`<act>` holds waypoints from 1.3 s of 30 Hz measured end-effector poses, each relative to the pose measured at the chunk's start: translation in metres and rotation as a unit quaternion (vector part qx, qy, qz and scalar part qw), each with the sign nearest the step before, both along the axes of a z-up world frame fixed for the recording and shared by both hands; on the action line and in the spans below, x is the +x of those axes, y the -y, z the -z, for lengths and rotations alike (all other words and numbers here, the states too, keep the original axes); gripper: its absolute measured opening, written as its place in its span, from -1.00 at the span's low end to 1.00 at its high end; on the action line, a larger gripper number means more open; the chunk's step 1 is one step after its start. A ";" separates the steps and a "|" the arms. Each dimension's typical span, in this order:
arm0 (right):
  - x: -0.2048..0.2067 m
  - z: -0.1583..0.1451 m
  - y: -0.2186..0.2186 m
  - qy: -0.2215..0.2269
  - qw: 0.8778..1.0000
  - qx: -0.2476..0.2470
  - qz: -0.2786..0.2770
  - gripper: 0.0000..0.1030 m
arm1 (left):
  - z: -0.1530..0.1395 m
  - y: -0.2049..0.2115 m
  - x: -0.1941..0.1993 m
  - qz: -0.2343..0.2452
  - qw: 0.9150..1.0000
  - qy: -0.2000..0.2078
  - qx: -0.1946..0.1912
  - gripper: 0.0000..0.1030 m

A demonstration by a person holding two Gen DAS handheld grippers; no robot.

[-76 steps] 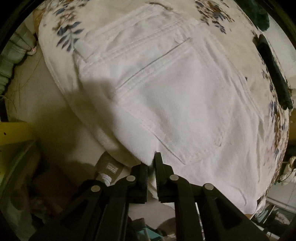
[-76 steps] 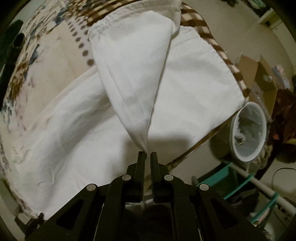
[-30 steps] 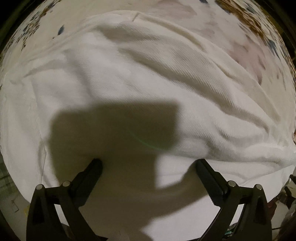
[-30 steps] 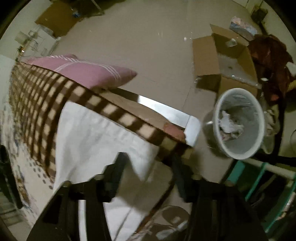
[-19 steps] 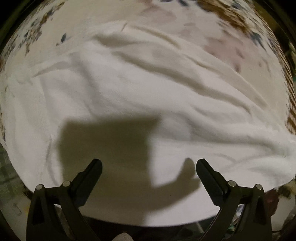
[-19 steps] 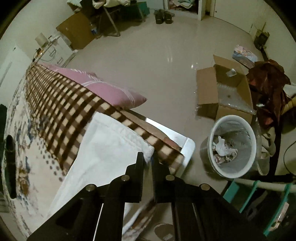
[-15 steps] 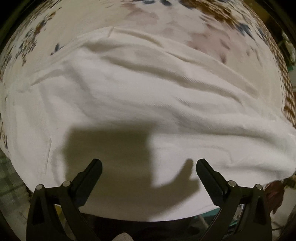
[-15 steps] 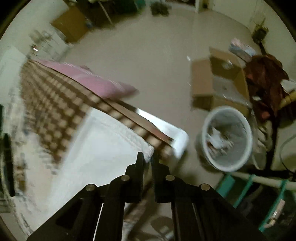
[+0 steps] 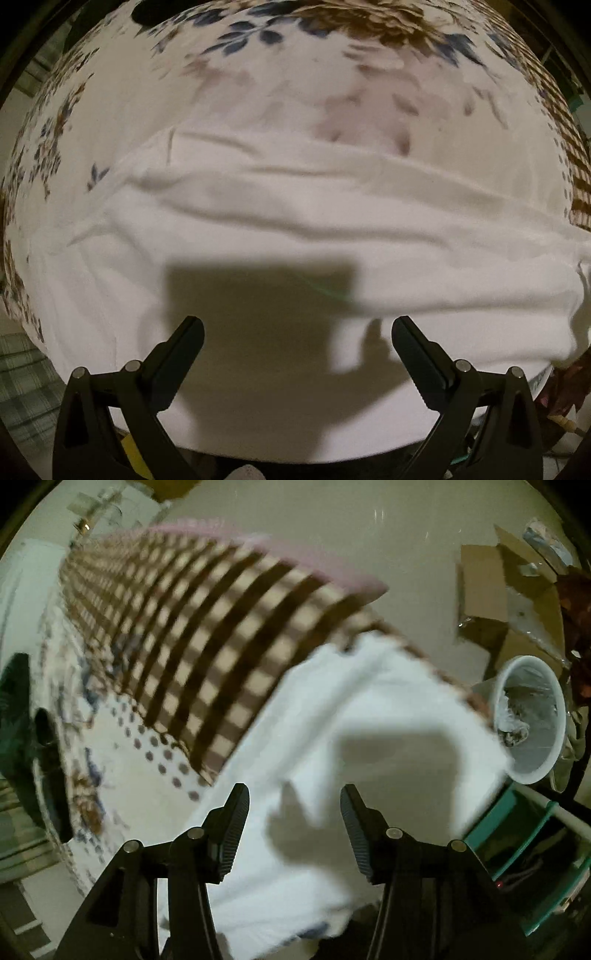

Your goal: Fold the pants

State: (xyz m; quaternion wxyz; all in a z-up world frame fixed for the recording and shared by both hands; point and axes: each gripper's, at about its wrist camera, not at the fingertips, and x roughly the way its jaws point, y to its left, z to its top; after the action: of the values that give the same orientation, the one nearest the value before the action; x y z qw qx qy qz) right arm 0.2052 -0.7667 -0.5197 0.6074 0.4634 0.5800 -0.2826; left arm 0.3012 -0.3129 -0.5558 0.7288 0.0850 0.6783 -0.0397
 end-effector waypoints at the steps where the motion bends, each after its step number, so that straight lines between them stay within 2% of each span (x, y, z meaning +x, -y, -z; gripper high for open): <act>1: 0.009 0.011 -0.001 -0.017 1.000 0.003 0.004 0.05 | 0.002 0.005 -0.003 -0.002 1.000 -0.001 0.001 1.00; 2: 0.017 0.021 -0.003 -0.039 0.999 0.007 0.008 0.04 | 0.000 0.014 0.007 -0.001 1.000 -0.002 0.004 1.00; 4: 0.025 0.037 -0.008 -0.058 0.998 0.014 0.024 -0.17 | 0.003 0.032 0.008 0.004 1.000 -0.006 0.014 1.00; 6: 0.032 0.036 -0.014 -0.046 0.999 -0.003 0.015 -0.78 | 0.005 0.033 0.014 0.006 1.000 -0.009 0.013 1.00; 7: 0.037 0.031 -0.018 -0.050 0.999 -0.017 0.004 -0.96 | 0.006 0.034 0.013 0.008 1.000 -0.011 0.013 1.00; 9: 0.041 0.013 -0.025 -0.040 0.998 -0.052 -0.008 -0.98 | 0.006 0.035 0.014 0.011 1.000 -0.010 0.013 1.00; 13: 0.047 -0.010 -0.027 -0.006 0.997 -0.069 -0.015 -0.98 | 0.009 0.011 0.020 0.004 1.000 -0.012 0.011 1.00; 15: 0.055 -0.007 -0.024 -0.001 0.998 -0.065 -0.021 -0.97 | 0.019 0.018 0.022 -0.003 1.000 -0.015 0.012 1.00; 17: 0.064 0.010 -0.018 0.002 0.999 -0.030 -0.041 -0.90 | 0.019 0.020 0.022 -0.008 1.000 -0.018 0.011 1.00; 19: 0.061 0.018 -0.012 0.003 0.999 -0.004 -0.050 -0.53 | 0.015 0.025 0.020 -0.010 1.000 -0.021 0.005 1.00; 20: 0.052 0.011 -0.008 0.025 0.999 0.001 -0.039 -0.14 | 0.010 0.025 0.021 -0.008 1.000 -0.019 0.001 1.00; 21: 0.036 -0.001 -0.001 0.047 0.998 -0.003 -0.028 0.01 | 0.005 0.021 0.025 -0.005 1.000 -0.016 -0.004 1.00; 24: -0.019 -0.037 0.013 0.077 0.996 -0.052 0.002 0.01 | -0.009 0.026 0.019 0.008 1.000 -0.008 -0.023 1.00; 26: -0.068 -0.046 0.020 0.071 0.994 -0.079 0.033 0.01 | -0.006 0.033 0.012 0.010 0.999 -0.016 -0.044 1.00; 29: -0.116 -0.030 0.028 0.063 0.994 -0.053 0.074 0.01 | 0.016 0.043 0.002 0.009 0.998 -0.043 -0.050 1.00; 31: -0.142 -0.009 0.041 0.067 0.992 -0.039 0.098 0.01 | 0.034 0.043 -0.004 0.000 0.997 -0.060 -0.045 1.00; 32: -0.148 0.000 0.044 0.056 0.992 -0.040 0.104 0.01 | 0.034 0.043 -0.005 -0.002 0.998 -0.050 -0.049 1.00; 36: -0.149 0.022 0.043 0.070 0.990 -0.051 0.111 -0.01 | 0.034 0.049 -0.009 -0.001 0.998 -0.042 -0.048 1.00; 38: -0.141 0.025 0.039 0.080 0.988 -0.076 0.110 -0.85 | 0.034 0.047 -0.005 -0.003 0.998 -0.041 -0.050 1.00; 39: -0.140 0.025 0.038 0.075 0.987 -0.087 0.110 -0.86 | 0.034 0.047 -0.006 -0.003 0.998 -0.041 -0.051 1.00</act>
State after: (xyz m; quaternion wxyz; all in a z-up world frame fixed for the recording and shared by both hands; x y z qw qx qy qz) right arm 0.0656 -0.8051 -0.5449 0.6523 0.4901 0.4513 -0.3614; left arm 0.2949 -0.3603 -0.5902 0.7041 0.0442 0.7048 -0.0750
